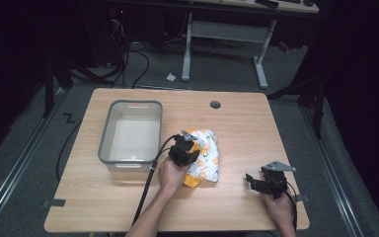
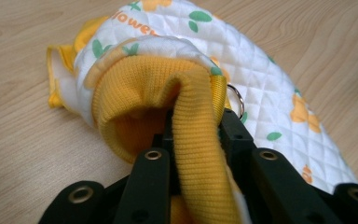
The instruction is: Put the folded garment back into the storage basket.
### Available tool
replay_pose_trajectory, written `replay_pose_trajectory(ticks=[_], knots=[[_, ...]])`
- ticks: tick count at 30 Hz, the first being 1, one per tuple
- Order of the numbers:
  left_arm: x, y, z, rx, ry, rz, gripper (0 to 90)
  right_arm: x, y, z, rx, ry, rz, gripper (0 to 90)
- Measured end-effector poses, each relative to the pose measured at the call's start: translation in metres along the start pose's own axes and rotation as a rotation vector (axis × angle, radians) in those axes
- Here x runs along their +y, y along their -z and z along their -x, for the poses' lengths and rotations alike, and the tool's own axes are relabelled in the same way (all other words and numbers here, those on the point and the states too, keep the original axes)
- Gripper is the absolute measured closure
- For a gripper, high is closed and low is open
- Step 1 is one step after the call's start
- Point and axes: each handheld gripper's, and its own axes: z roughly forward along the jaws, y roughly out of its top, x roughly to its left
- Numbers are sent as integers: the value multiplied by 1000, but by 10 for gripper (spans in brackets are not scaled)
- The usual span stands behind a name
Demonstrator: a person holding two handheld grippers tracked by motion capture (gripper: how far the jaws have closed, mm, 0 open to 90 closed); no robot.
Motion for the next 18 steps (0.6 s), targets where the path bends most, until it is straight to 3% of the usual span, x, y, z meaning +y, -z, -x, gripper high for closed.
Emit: replay_pose_trajectory(ticks=[12,18], knots=[[4,25,1,-31,-8,66,757,0,0,0,0,0,0,278],[4,34,1,-58,-5,68,757,0,0,0,0,2,0,278]])
